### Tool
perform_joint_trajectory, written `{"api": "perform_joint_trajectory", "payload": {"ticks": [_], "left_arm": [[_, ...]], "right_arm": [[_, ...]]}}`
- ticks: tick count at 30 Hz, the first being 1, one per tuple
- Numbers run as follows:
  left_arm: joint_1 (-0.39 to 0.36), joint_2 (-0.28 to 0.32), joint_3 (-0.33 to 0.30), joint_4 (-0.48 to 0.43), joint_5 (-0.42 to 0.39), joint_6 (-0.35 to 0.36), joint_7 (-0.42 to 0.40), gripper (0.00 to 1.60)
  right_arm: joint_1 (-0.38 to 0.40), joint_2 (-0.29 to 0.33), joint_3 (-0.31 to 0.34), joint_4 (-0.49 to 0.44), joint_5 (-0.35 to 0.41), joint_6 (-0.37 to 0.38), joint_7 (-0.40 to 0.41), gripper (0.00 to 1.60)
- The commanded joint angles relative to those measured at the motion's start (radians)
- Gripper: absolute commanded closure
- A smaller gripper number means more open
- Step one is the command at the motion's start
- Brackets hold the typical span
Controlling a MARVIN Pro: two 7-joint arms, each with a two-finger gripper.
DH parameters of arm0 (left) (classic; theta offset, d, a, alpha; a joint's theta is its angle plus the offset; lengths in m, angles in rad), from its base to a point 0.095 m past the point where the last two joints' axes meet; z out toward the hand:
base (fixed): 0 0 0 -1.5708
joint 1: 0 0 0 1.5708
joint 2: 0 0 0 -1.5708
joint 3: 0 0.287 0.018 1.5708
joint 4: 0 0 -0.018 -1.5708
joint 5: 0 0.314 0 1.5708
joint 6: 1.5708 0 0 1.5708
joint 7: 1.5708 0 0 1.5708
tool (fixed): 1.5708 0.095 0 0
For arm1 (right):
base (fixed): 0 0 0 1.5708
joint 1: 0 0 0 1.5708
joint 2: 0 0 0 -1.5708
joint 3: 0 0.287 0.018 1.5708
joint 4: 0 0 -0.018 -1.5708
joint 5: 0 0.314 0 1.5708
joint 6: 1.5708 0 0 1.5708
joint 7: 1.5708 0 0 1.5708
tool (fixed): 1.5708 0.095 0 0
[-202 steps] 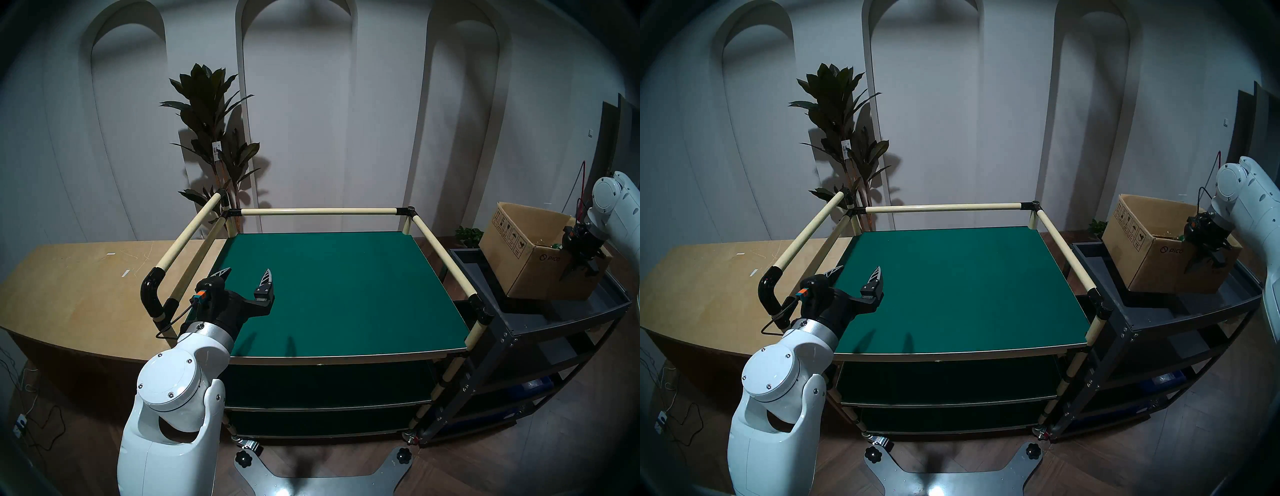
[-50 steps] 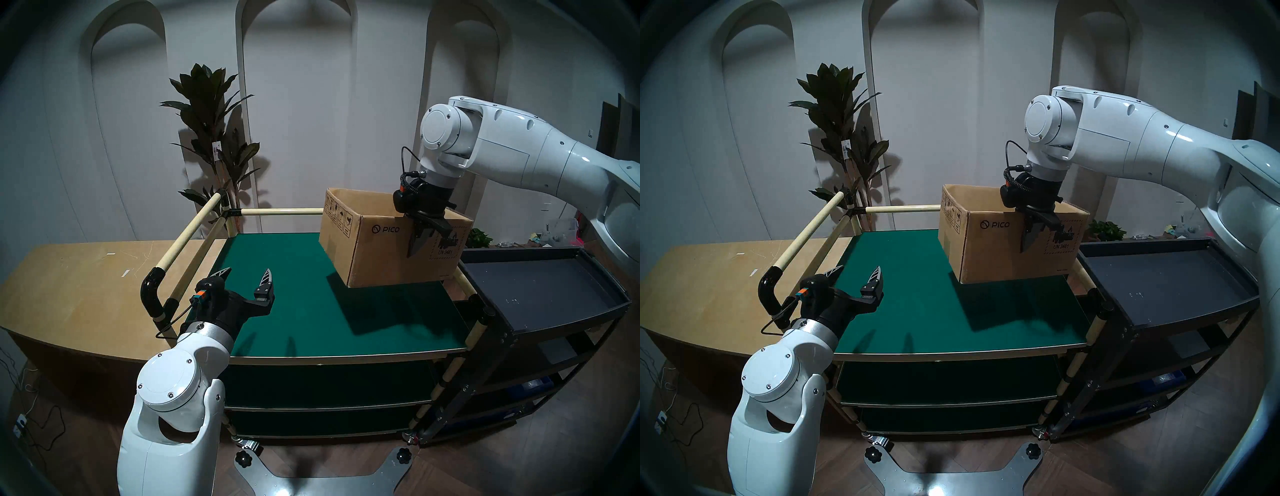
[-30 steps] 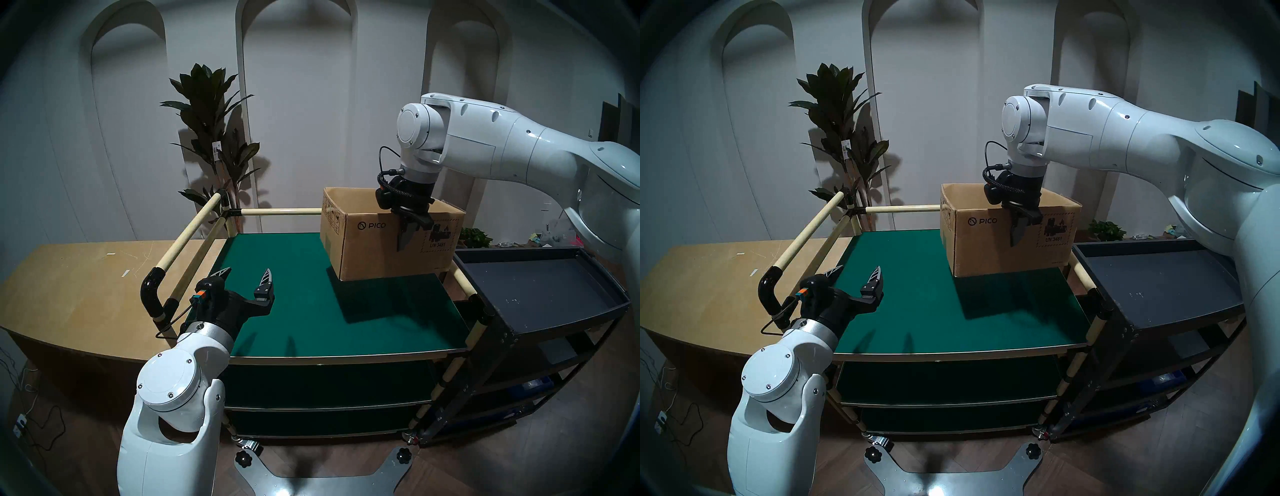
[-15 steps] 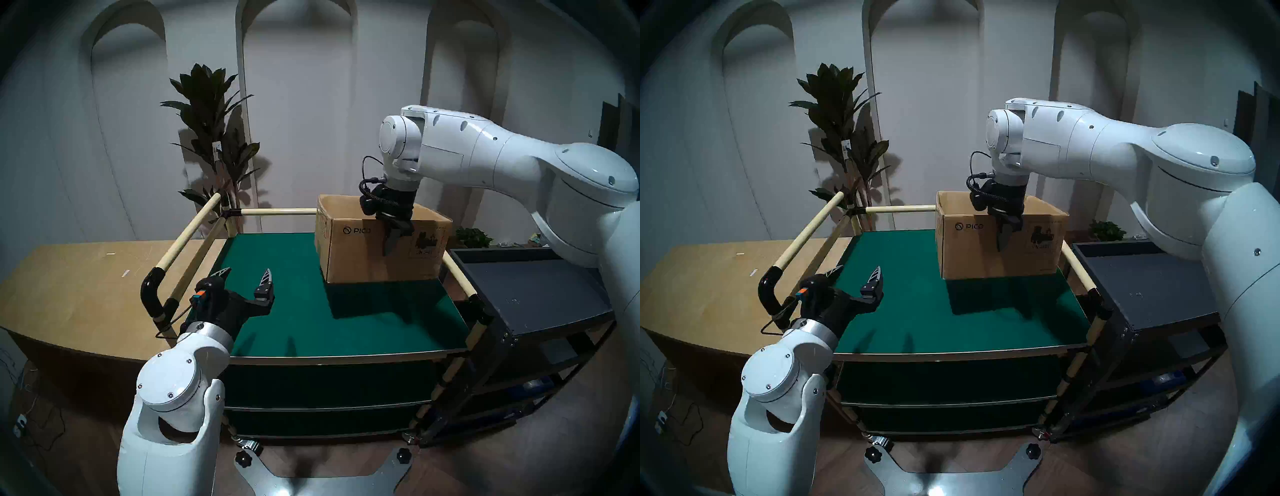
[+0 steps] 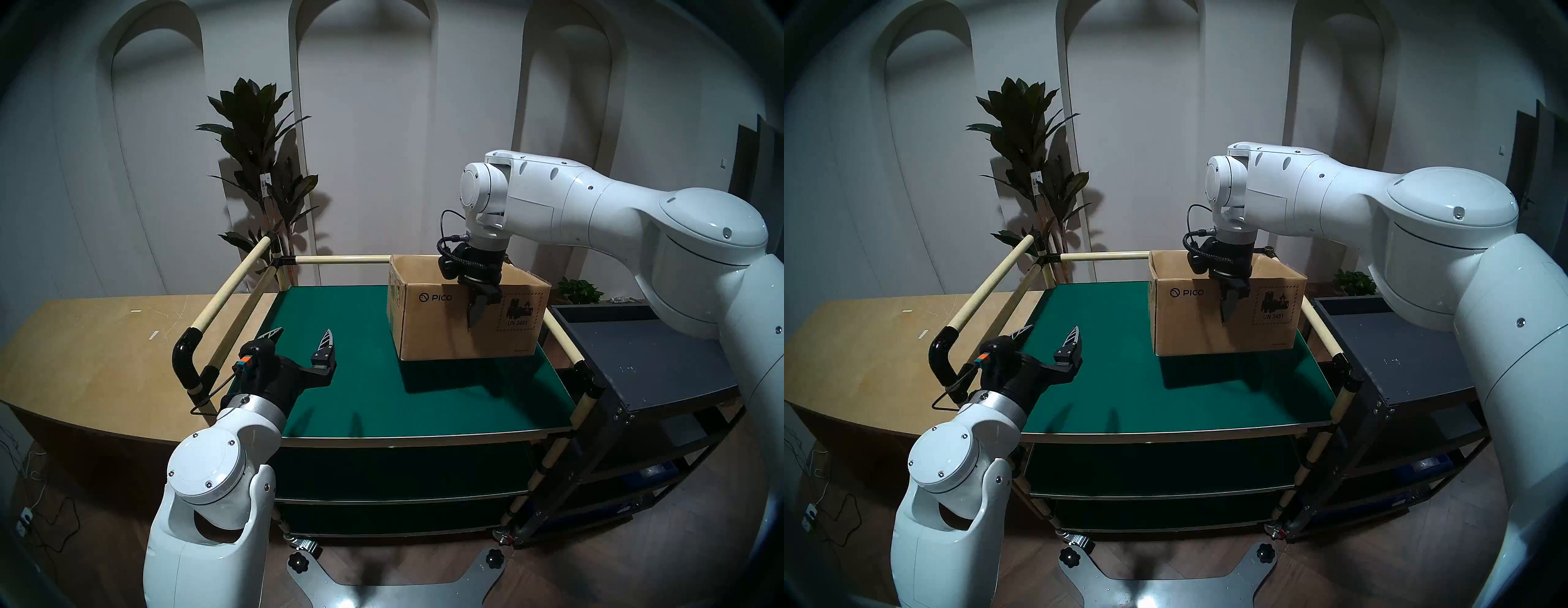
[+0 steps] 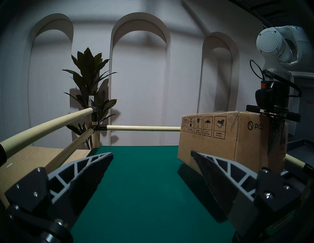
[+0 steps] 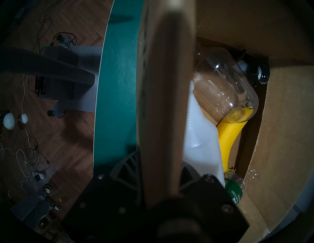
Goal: Put the storage box onto the shelf
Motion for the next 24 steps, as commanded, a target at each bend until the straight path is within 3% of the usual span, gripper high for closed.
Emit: {"api": "perform_joint_trajectory", "payload": {"ticks": [1, 24], "left_arm": [[-0.003, 0.002, -0.001, -0.023, -0.001, -0.003, -0.002, 0.0], [-0.003, 0.002, -0.001, -0.023, -0.001, -0.003, -0.003, 0.0]], "right_arm": [[0.035, 0.004, -0.007, 0.007, -0.005, -0.001, -0.001, 1.6], [-0.001, 0.051, -0.038, -0.068, 0.013, 0.039, -0.001, 1.6]]}}
